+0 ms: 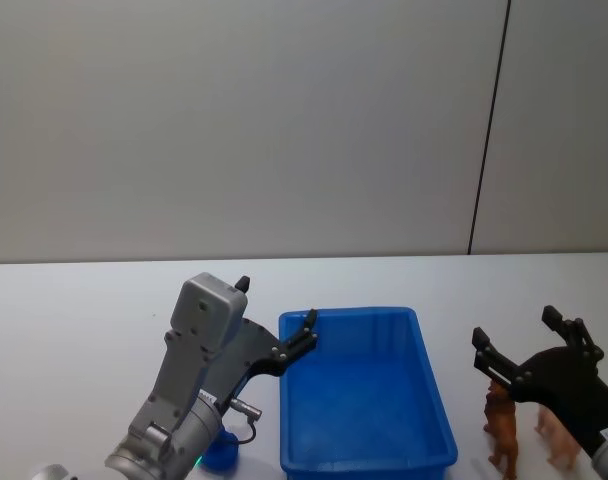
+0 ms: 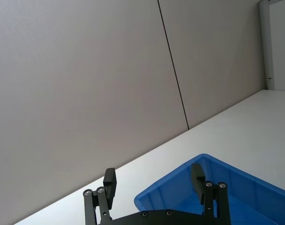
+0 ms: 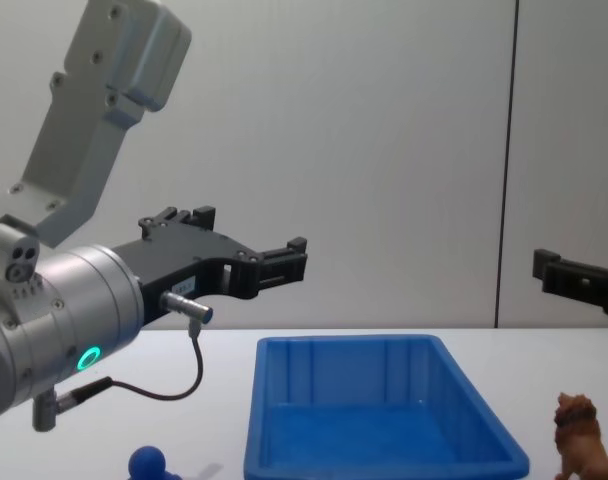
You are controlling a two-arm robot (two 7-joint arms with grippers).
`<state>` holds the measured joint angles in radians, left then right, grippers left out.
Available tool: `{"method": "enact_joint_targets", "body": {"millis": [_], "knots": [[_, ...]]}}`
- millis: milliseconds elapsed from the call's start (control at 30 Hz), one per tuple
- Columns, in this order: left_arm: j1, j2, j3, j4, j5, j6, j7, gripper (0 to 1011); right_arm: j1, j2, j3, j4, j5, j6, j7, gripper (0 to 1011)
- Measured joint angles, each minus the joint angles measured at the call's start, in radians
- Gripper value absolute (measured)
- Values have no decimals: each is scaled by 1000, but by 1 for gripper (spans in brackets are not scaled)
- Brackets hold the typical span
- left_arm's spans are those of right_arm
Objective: Pick up the two dolls from the table and place them into the box.
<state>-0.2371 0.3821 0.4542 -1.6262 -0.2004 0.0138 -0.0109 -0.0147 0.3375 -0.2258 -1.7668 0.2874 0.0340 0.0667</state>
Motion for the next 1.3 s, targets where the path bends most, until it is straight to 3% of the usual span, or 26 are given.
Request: {"method": "enact_joint_targets", "body": {"millis": [1300], "knots": [[0,0,0,0,0,0,0,1002,0,0,0,0,0,0,0,998]]}}
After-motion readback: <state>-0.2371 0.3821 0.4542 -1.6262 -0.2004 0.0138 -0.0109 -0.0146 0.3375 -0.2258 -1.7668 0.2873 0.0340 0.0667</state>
